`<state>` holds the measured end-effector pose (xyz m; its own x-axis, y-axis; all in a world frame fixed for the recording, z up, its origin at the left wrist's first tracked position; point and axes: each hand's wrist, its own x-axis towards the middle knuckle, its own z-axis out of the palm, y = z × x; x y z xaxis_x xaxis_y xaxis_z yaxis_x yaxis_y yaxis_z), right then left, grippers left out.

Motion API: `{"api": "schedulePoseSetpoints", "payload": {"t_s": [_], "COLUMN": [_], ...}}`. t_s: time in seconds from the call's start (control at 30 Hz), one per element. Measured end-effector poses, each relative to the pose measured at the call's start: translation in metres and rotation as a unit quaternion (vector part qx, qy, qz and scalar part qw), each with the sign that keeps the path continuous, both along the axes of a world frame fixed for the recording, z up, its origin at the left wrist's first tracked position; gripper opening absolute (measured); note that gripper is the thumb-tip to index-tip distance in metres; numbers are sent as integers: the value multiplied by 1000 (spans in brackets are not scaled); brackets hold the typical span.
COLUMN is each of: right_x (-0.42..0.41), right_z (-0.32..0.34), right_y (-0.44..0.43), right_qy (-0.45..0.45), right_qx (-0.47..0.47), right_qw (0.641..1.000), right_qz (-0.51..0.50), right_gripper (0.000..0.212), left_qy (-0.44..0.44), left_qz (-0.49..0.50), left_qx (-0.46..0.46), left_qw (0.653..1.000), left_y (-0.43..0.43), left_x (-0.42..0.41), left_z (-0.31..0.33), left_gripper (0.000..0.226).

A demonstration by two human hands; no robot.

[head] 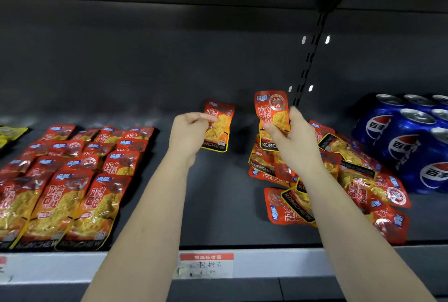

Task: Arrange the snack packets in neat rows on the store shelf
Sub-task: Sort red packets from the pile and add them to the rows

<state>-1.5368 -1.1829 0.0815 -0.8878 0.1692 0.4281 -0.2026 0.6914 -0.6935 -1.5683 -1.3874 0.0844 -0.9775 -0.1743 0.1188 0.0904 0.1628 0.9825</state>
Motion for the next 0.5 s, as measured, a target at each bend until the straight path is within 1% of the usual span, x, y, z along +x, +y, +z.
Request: {"api": "schedulePoseSetpoints", "payload": {"t_s": [0.1,0.17,0.27,0.37,0.43,0.5], "right_x": [1,1,0,-4,-8,-14], "right_z": [2,4,12,22,26,30], "right_y": [-2,-3,-8,-19,-29,-42], "right_qy": [-6,-7,-12,-21,-25,-38], "right_qx": [-17,-34,-36,-6,-4,-12], "right_qw": [1000,999,999,1000,1000,999], "right_qz": [-4,-9,-2,10,17,29], "right_gripper": [34,33,32,35,35,34], "left_qy": [24,42,79,107,116,133], "left_qz": [28,24,11,12,15,31], "left_qx": [18,-8,-49,-146,-218,-279], "left_qw": [999,999,996,983,969,951], "left_y": [0,-4,-14,-32,-47,-63], "left_x": [2,3,3,2,0,-3], "left_z": [1,3,15,34,43,45], "left_gripper": [20,15,17,12,15,24]}}
